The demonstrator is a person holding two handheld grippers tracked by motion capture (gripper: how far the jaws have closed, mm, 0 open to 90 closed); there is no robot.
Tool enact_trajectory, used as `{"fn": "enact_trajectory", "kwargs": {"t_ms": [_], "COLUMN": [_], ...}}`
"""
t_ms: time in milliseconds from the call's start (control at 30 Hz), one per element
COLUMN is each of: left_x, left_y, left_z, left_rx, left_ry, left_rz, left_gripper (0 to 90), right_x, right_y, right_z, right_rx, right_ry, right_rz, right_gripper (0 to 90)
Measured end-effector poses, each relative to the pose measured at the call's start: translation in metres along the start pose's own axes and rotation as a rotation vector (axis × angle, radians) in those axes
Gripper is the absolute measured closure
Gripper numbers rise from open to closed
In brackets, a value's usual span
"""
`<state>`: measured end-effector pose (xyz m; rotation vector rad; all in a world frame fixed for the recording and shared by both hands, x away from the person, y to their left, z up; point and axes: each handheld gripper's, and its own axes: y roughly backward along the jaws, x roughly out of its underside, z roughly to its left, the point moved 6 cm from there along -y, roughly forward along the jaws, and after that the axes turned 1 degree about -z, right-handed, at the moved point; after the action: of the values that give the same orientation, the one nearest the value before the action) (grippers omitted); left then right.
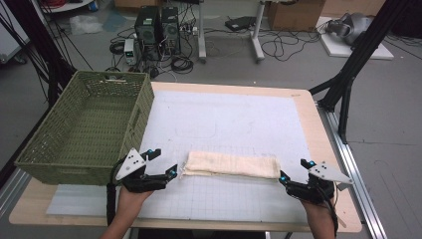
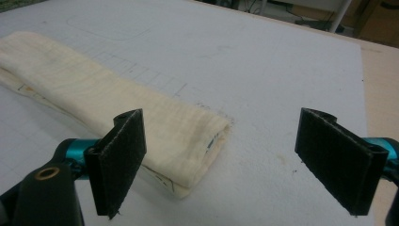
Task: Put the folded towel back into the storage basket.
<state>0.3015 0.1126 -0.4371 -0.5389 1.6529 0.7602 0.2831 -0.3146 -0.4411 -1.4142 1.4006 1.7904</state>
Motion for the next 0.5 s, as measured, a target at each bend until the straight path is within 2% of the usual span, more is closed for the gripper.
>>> {"fn": "enact_trajectory", "kwargs": {"t_ms": [133, 233, 367, 500], "left_x": [-0.0014, -0.0024, -0.0028, -0.0036], "left_y": [0.0010, -0.0013, -0.0040, -0.0058], "left_z": [-0.0009, -0.0012, -0.0026, -0.0012], "left_rx": [0.004, 0.016, 0.024, 0.002], "left_ry": [0.000, 0.023, 0.021, 0.019], "left_rz": [-0.001, 0.003, 0.018, 0.028], "left_gripper": [18.6, 17.9, 17.6, 17.5], "right_x": [0.0016, 0.0011, 0.0018, 0.0025], "right_y": [0.0035, 0.0043, 0.0020, 0.0002], "right_z": [0.0005, 0.0003, 0.0011, 0.0014], "right_rx": [0.012, 0.014, 0.015, 0.012], "right_ry": [-0.006, -0.012, -0.001, -0.013], "right_rz": [0.008, 0.000, 0.008, 0.019], "right_gripper": [15.2, 15.2, 15.2, 15.3]}}
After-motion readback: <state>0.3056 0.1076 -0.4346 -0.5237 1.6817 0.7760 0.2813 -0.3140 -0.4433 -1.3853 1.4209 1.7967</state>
